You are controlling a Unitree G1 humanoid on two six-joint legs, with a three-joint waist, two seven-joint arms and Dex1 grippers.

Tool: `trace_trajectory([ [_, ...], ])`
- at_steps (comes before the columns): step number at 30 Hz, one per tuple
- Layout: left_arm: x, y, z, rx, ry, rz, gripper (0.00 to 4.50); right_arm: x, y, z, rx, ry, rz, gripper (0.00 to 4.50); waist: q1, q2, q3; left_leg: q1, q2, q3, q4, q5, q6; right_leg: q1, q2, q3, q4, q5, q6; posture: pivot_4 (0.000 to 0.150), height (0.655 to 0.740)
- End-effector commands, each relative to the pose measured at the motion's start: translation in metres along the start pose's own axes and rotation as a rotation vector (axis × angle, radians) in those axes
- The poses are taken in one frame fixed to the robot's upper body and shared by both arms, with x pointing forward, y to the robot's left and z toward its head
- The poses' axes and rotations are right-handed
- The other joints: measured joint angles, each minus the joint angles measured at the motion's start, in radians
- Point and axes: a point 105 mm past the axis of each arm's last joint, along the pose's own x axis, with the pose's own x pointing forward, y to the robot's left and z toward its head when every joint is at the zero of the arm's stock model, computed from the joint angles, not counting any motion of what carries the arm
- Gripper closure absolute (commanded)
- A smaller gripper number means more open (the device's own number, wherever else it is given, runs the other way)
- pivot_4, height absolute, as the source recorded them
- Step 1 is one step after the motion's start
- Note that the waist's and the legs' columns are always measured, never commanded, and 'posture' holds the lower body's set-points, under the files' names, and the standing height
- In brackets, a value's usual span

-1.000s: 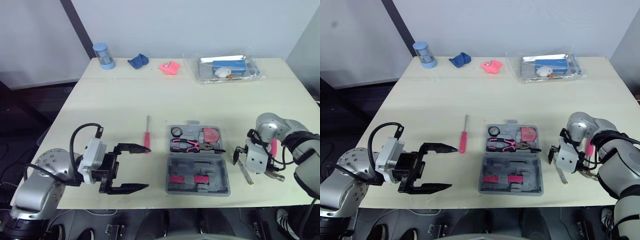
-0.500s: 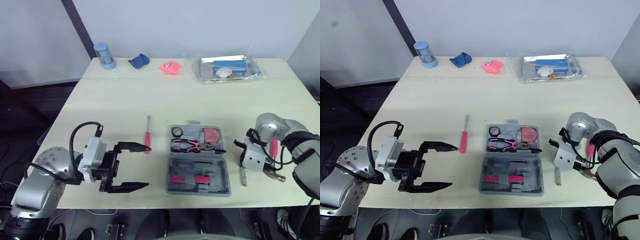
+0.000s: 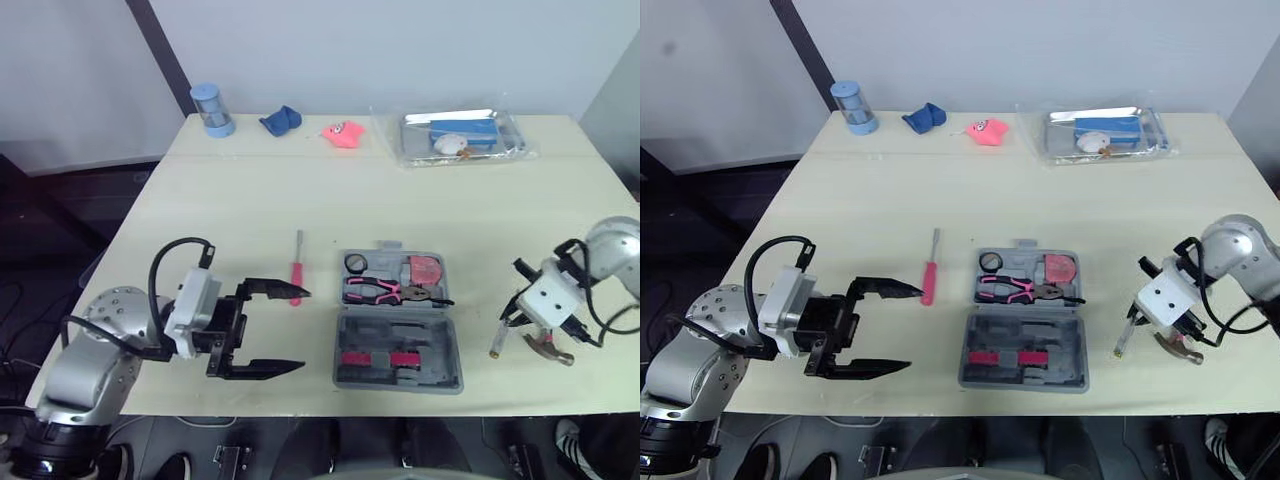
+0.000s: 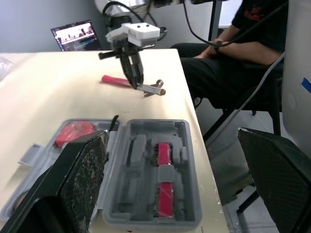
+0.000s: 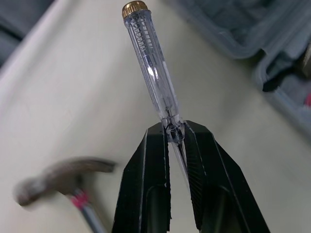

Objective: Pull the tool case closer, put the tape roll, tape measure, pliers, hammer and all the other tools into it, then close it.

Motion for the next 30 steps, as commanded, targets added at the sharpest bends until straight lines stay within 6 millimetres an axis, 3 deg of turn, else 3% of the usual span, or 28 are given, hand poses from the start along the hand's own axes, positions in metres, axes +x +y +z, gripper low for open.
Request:
trace_trajectory([
  [1,0.000,-0.001,0.003,0.018,-0.004,-0.015,0.00,-0.016,-0.008,0.012,0.274,-0.059,-0.193,4.35,0.001,0.000,0.000,0.000,0.000,0.000,0.000,0.000,0.000,0.000,0.000,0.000,0.000,0.000,0.000,0.150,0.7400],
  [9,0.001,0.000,0.002,0.013,-0.011,-0.033,0.00,-0.015,0.012,0.008,0.949,-0.143,-0.520,4.35,0.005,-0.001,0.000,0.000,0.000,0.000,0.000,-0.002,0.003,0.000,0.000,0.000,0.000,0.000,0.000,0.150,0.7400],
  [14,0.003,0.005,0.004,0.020,-0.021,-0.043,0.00,-0.003,0.032,0.004,1.393,-0.127,-0.647,4.35,0.015,-0.001,0.000,0.000,0.000,0.000,0.000,-0.002,0.003,0.000,0.006,0.000,0.000,0.000,0.000,0.150,0.7400],
  [19,0.005,0.007,0.005,0.023,-0.028,-0.049,0.00,0.006,0.038,-0.001,1.630,-0.093,-0.744,4.35,0.016,-0.002,0.000,0.000,-0.001,0.000,0.000,-0.002,0.004,0.000,0.006,0.000,0.000,0.000,0.000,0.150,0.7400],
  [22,0.006,0.007,0.007,0.024,-0.032,-0.048,0.00,0.022,0.040,-0.006,1.770,-0.143,-0.811,4.35,0.016,-0.004,-0.001,0.000,-0.001,0.000,0.000,-0.002,0.004,0.000,0.008,0.000,0.000,0.000,0.000,0.150,0.7400],
  [30,0.007,0.008,0.011,0.026,-0.040,-0.045,0.00,0.048,0.034,-0.007,1.928,-0.138,-0.988,4.35,0.013,-0.004,-0.001,0.000,-0.001,0.000,0.000,-0.002,0.004,0.000,0.009,0.002,0.001,0.000,0.000,0.150,0.7400],
])
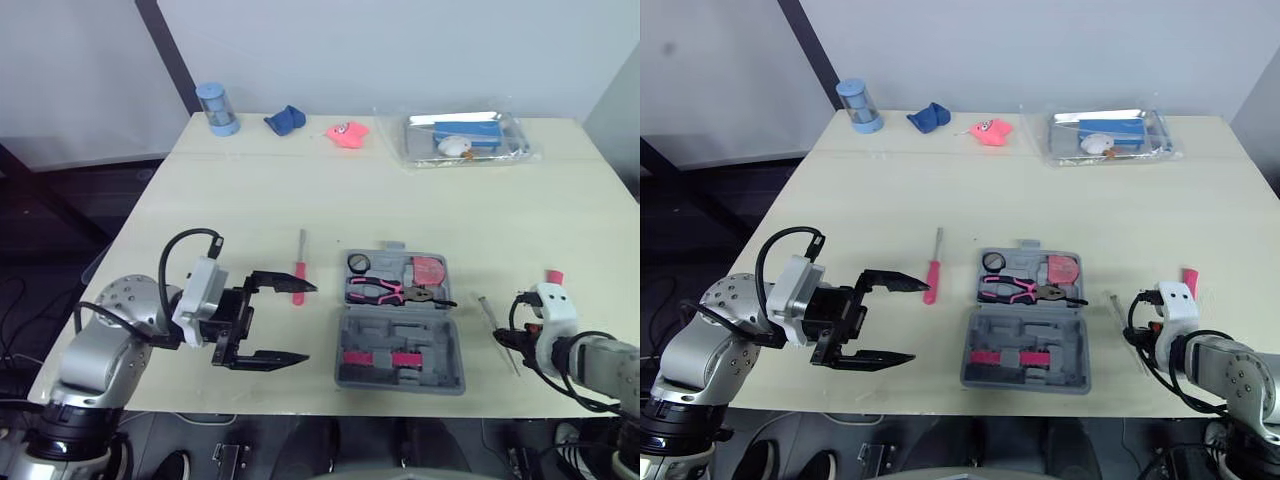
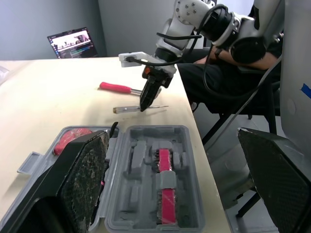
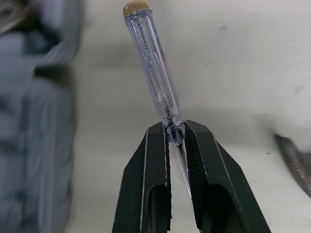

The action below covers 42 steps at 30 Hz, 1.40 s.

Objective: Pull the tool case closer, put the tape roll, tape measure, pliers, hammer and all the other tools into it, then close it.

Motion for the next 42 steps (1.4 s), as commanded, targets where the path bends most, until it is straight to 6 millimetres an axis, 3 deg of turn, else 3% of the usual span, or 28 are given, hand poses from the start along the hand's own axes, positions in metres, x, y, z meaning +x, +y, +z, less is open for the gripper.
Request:
trace_trajectory([
  [1,0.003,0.000,0.009,0.030,-0.018,-0.010,0.00,0.002,-0.004,0.002,0.046,-0.046,-0.118,4.35,-0.002,0.000,0.000,0.000,0.000,0.000,0.000,0.000,0.000,0.000,0.000,0.000,0.000,0.000,0.000,0.150,0.7400],
  [6,0.003,0.000,0.010,0.028,-0.020,-0.015,0.00,0.011,0.011,-0.004,0.080,-0.044,-0.123,4.35,-0.014,-0.001,0.000,0.000,0.001,0.000,0.000,0.001,-0.001,0.000,0.002,0.000,0.000,0.000,0.000,0.150,0.7400],
  [10,0.003,0.002,0.011,0.031,-0.018,-0.014,0.00,0.011,0.006,-0.009,0.081,-0.033,-0.185,4.35,-0.023,-0.001,-0.001,0.001,0.001,0.000,0.000,0.000,-0.001,0.000,0.002,0.000,0.000,0.000,0.000,0.150,0.7400],
  [15,0.003,0.003,0.010,0.030,-0.017,-0.014,0.00,0.009,0.011,-0.010,0.048,-0.034,-0.155,2.07,-0.021,-0.001,-0.001,0.001,0.001,0.000,0.000,0.000,-0.001,0.000,0.002,0.001,0.000,0.000,0.000,0.150,0.7400],
  [16,0.003,0.003,0.010,0.029,-0.017,-0.014,0.00,0.007,0.013,-0.010,0.035,-0.039,-0.138,1.85,-0.020,-0.001,-0.001,0.001,0.001,0.000,0.000,0.000,-0.001,0.000,0.002,0.001,0.000,0.000,0.000,0.150,0.7400],
  [25,0.002,0.003,0.009,0.027,-0.017,-0.016,0.00,-0.004,0.010,-0.006,-0.186,-0.109,-0.132,1.85,-0.024,-0.001,-0.001,0.001,0.001,0.000,0.000,0.000,0.000,0.000,0.002,0.001,0.000,0.000,0.000,0.150,0.7400],
  [30,0.001,0.003,0.009,0.025,-0.014,-0.015,0.00,-0.016,0.024,0.002,-0.341,-0.254,0.021,1.85,-0.024,-0.001,0.000,0.001,0.001,0.000,0.000,-0.001,0.001,0.000,0.003,0.001,0.000,0.000,0.000,0.150,0.7400],
  [35,0.002,0.003,0.009,0.026,-0.018,-0.022,0.00,-0.013,0.033,-0.001,-0.423,-0.330,0.164,1.85,-0.024,-0.001,-0.001,0.001,0.002,0.000,0.000,-0.001,0.001,0.000,0.003,0.001,0.000,0.000,0.000,0.150,0.7400],
  [42,0.002,0.002,0.011,0.031,-0.016,-0.028,0.00,0.007,0.010,-0.016,-0.400,-0.354,0.154,1.85,-0.021,-0.001,0.000,0.001,0.001,0.000,0.000,-0.001,0.001,0.000,0.003,0.002,0.000,0.000,0.000,0.150,0.7400],
])
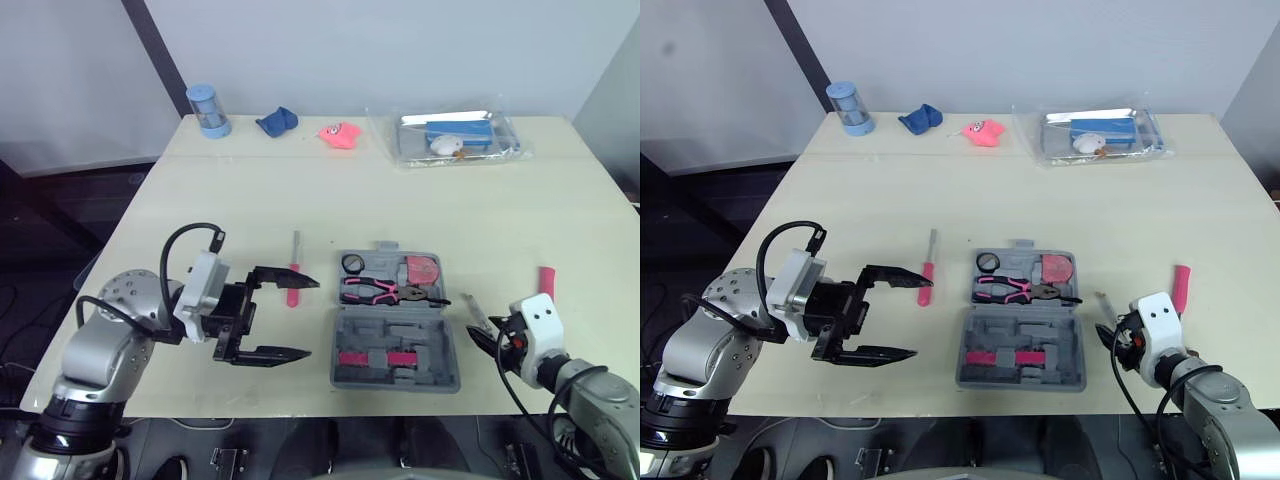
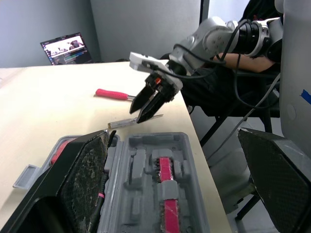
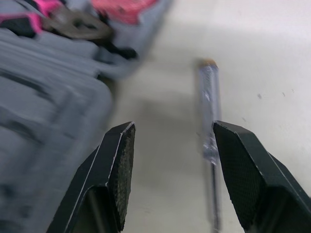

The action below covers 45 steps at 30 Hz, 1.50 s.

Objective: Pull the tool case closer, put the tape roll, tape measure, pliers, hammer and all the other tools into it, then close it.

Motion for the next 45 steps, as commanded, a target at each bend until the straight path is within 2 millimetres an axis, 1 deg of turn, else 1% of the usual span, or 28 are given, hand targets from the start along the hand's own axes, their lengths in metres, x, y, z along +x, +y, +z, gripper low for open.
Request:
trace_trajectory([
  [1,0.001,-0.001,0.006,0.024,-0.006,-0.013,0.00,0.001,-0.006,-0.005,-0.014,-0.031,-0.020,1.85,-0.001,0.000,0.000,0.000,0.000,0.000,0.000,0.000,0.000,0.000,0.000,0.000,0.000,0.000,0.000,0.150,0.7400],
  [14,0.001,0.000,0.007,0.028,-0.004,-0.019,0.00,0.010,-0.011,-0.015,0.012,-0.069,-0.049,1.85,0.000,0.000,0.000,0.000,0.000,0.000,0.000,0.000,-0.001,0.000,0.000,0.000,0.000,0.000,0.000,0.150,0.7400],
  [15,0.001,0.000,0.007,0.028,-0.004,-0.019,0.00,0.010,-0.011,-0.015,0.012,-0.071,-0.049,2.06,0.000,0.000,0.000,0.000,0.000,0.000,0.000,0.000,-0.001,0.000,0.000,0.000,0.000,0.000,0.000,0.150,0.7400],
  [17,0.000,0.001,0.007,0.029,-0.003,-0.021,0.00,0.010,-0.011,-0.016,0.009,-0.070,-0.053,2.68,-0.001,0.000,0.000,0.001,0.000,0.000,0.000,0.001,-0.001,0.000,0.000,0.000,0.000,0.000,0.000,0.150,0.7400],
  [19,0.000,0.001,0.007,0.030,-0.002,-0.021,0.00,0.010,-0.012,-0.017,0.010,-0.069,-0.056,3.70,-0.001,0.000,0.000,0.001,0.000,0.000,0.000,0.001,-0.001,0.000,0.000,0.000,0.000,0.000,0.000,0.150,0.7400],
  [20,0.000,0.001,0.007,0.030,-0.002,-0.021,0.00,0.010,-0.012,-0.017,0.009,-0.069,-0.058,4.13,-0.001,0.000,0.000,0.001,0.000,0.000,0.000,0.000,-0.001,0.000,0.000,0.000,0.000,0.000,0.000,0.150,0.7400],
  [21,0.000,0.001,0.007,0.030,-0.001,-0.021,0.00,0.011,-0.012,-0.017,0.009,-0.069,-0.062,4.40,-0.001,0.000,0.000,0.001,0.000,0.000,0.000,0.000,-0.001,0.000,0.000,0.000,0.000,0.000,0.000,0.150,0.7400],
  [26,0.000,0.000,0.007,0.029,-0.001,-0.022,0.00,0.012,-0.013,-0.017,0.008,-0.076,-0.073,4.40,-0.001,0.000,0.000,0.001,0.000,0.000,0.000,0.001,-0.001,0.000,0.000,0.001,0.000,0.000,0.000,0.150,0.7400],
  [30,-0.002,0.001,0.006,0.031,0.004,-0.019,0.00,0.008,-0.015,-0.013,-0.001,-0.090,-0.084,4.40,-0.001,0.000,0.000,0.001,0.000,0.000,0.000,0.000,-0.001,0.000,0.000,0.001,0.001,0.000,0.000,0.150,0.7400],
  [32,-0.004,0.001,0.006,0.031,0.007,-0.018,0.00,0.003,-0.017,-0.005,-0.041,-0.108,-0.065,4.40,-0.001,0.000,0.000,0.001,0.000,0.000,0.000,0.001,-0.001,0.000,0.000,0.001,0.001,0.000,0.000,0.150,0.7400],
  [35,-0.006,0.001,0.005,0.030,0.013,-0.018,0.00,-0.006,-0.015,0.017,-0.135,-0.141,-0.004,4.40,0.000,0.000,0.000,0.001,0.000,0.001,0.000,0.000,-0.001,0.000,0.000,0.001,0.001,0.000,0.000,0.150,0.7400],
  [37,-0.008,0.002,0.002,0.031,0.023,-0.015,0.00,-0.010,-0.008,0.031,-0.205,-0.149,0.063,4.40,-0.001,0.000,0.000,0.001,0.000,0.001,0.000,0.000,-0.001,0.000,0.000,0.001,0.001,0.000,0.000,0.150,0.7400],
  [41,-0.011,0.004,-0.002,0.037,0.038,-0.004,0.00,-0.014,0.011,0.052,-0.290,-0.142,0.196,4.40,-0.002,0.000,0.000,0.001,0.001,0.001,0.000,0.000,0.000,0.000,0.001,0.001,0.001,0.000,0.000,0.150,0.7400],
  [45,-0.014,0.005,-0.005,0.035,0.047,0.004,0.00,-0.014,0.037,0.069,-0.368,-0.098,0.340,4.40,0.000,0.000,0.000,0.001,0.001,0.000,0.000,0.000,0.000,0.000,0.001,0.000,0.001,0.000,0.000,0.150,0.7400],
])
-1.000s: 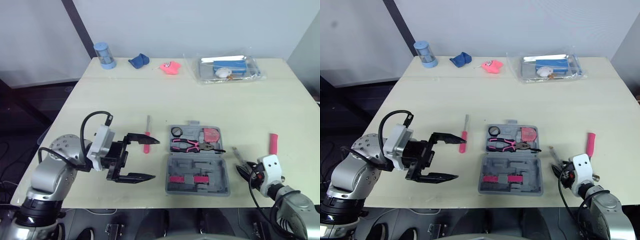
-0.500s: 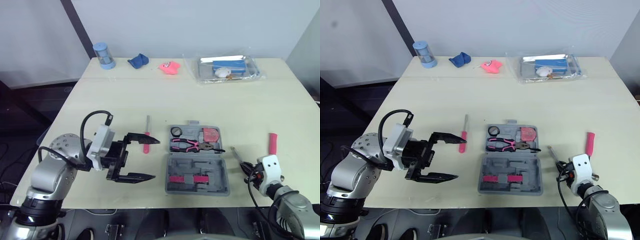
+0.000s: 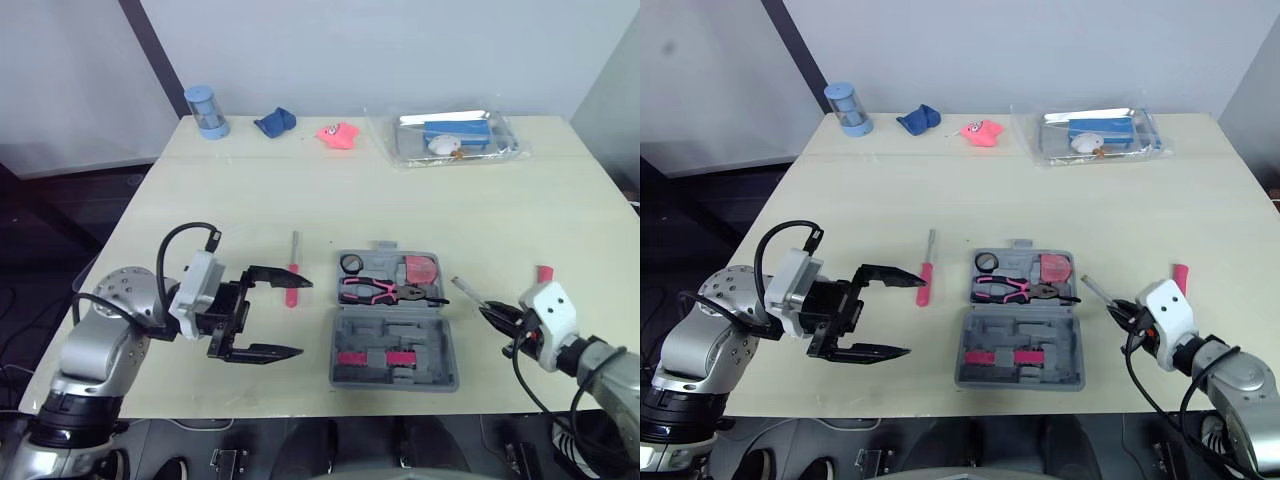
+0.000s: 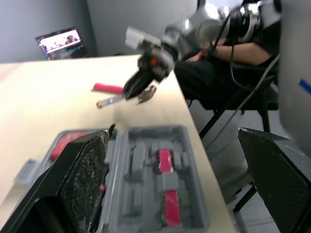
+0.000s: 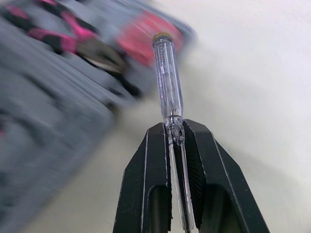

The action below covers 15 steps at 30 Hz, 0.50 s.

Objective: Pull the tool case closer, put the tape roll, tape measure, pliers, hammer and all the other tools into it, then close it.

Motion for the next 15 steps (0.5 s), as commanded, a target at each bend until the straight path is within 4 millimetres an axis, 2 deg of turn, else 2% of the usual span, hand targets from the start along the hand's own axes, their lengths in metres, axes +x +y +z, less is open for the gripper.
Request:
trace_trajectory([
  [1,-0.005,0.000,0.000,0.021,0.015,0.000,0.00,0.007,0.019,0.025,-0.046,-0.003,0.126,4.40,0.000,0.000,0.000,0.000,0.000,0.000,0.000,0.000,0.000,0.000,0.000,0.000,0.000,0.000,0.000,0.150,0.7400],
  [3,-0.007,0.000,-0.001,0.006,0.020,0.000,0.00,0.012,0.027,0.033,-0.074,0.014,0.176,4.40,0.000,0.000,0.000,0.000,0.000,0.000,0.000,0.000,0.000,0.000,0.000,0.000,0.000,0.000,0.000,0.150,0.7400],
  [6,-0.011,-0.001,-0.005,-0.001,0.037,0.001,0.00,0.022,0.047,0.035,-0.146,0.132,0.292,4.40,-0.001,0.000,0.000,0.000,0.000,0.000,0.000,0.000,0.000,0.000,-0.001,0.000,0.000,0.000,0.000,0.150,0.7400],
  [10,-0.014,-0.002,-0.009,-0.007,0.050,-0.002,0.00,0.041,0.058,0.042,-0.183,0.202,0.341,4.40,-0.002,-0.001,0.000,-0.001,0.000,-0.001,0.000,0.000,0.000,-0.001,0.000,-0.001,0.000,0.000,0.000,0.150,0.7400],
  [15,-0.020,-0.002,-0.013,-0.015,0.070,0.009,0.00,0.054,0.076,0.040,-0.248,0.312,0.425,4.40,0.000,-0.001,0.000,-0.002,-0.001,-0.002,0.000,0.000,-0.001,-0.001,-0.002,-0.002,-0.001,0.000,0.000,0.150,0.7400],
])
